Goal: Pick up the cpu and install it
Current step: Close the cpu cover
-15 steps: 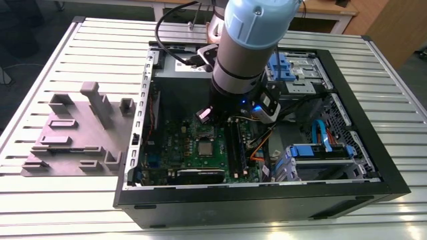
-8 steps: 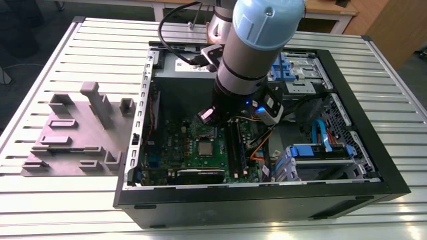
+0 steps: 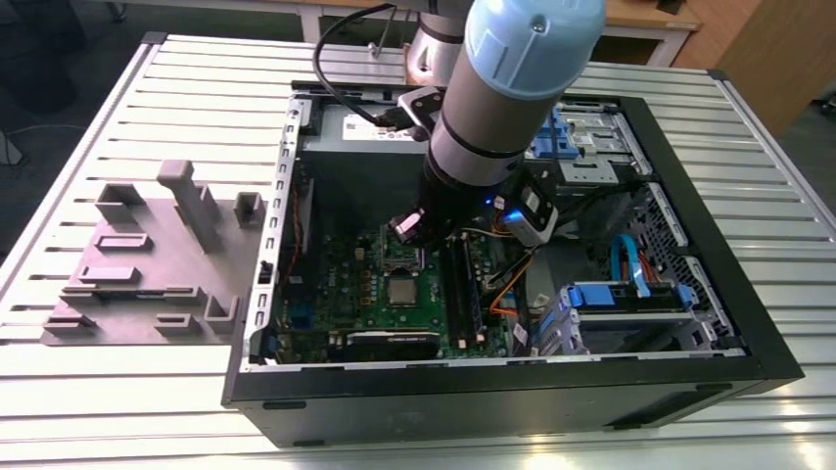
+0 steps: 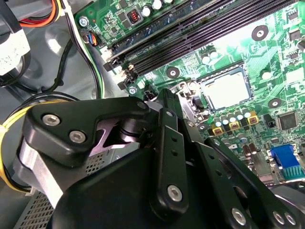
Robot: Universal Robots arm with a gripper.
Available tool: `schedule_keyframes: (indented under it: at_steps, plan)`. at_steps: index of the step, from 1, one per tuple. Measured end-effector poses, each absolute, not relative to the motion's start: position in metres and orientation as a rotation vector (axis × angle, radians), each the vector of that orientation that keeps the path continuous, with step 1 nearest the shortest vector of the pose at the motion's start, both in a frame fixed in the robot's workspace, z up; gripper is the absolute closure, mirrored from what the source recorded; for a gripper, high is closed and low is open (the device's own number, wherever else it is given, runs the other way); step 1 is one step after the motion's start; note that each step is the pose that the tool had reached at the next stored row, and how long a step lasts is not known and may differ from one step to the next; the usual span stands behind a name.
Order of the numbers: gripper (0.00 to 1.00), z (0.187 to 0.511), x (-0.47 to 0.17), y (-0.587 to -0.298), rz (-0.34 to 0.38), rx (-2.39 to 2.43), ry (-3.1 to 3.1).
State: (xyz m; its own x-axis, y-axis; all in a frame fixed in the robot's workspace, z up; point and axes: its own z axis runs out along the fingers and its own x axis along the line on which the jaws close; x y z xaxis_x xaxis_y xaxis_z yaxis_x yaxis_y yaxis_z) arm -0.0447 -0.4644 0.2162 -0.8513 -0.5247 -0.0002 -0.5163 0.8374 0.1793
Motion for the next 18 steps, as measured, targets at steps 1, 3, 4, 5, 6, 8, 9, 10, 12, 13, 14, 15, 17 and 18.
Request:
schedule_keyframes:
  at_steps: [1, 3, 4, 5, 6, 8, 9, 10, 12, 13, 14, 15, 17, 18]
  plan:
    - [0.90, 0.216, -0.044, -0.464, -0.268, 0.840, -2.964]
    - [0.90, 0.215, -0.043, -0.461, -0.268, 0.840, -2.964]
    - [0.90, 0.214, -0.043, -0.459, -0.268, 0.840, -2.964]
    - [0.90, 0.213, -0.043, -0.458, -0.268, 0.840, -2.964]
    - [0.90, 0.211, -0.043, -0.456, -0.268, 0.840, -2.964]
    - [0.90, 0.208, -0.043, -0.452, -0.268, 0.838, -2.965]
    - [0.90, 0.206, -0.043, -0.451, -0.268, 0.837, -2.965]
    - [0.90, 0.205, -0.043, -0.451, -0.267, 0.836, -2.965]
    - [0.90, 0.205, -0.043, -0.450, -0.267, 0.834, -2.966]
    - [0.90, 0.204, -0.043, -0.449, -0.267, 0.834, -2.966]
    - [0.90, 0.204, -0.043, -0.449, -0.267, 0.833, -2.966]
    - [0.90, 0.203, -0.043, -0.448, -0.267, 0.832, -2.967]
    - [0.90, 0.202, -0.043, -0.448, -0.267, 0.831, -2.967]
    - [0.90, 0.202, -0.043, -0.447, -0.267, 0.831, -2.967]
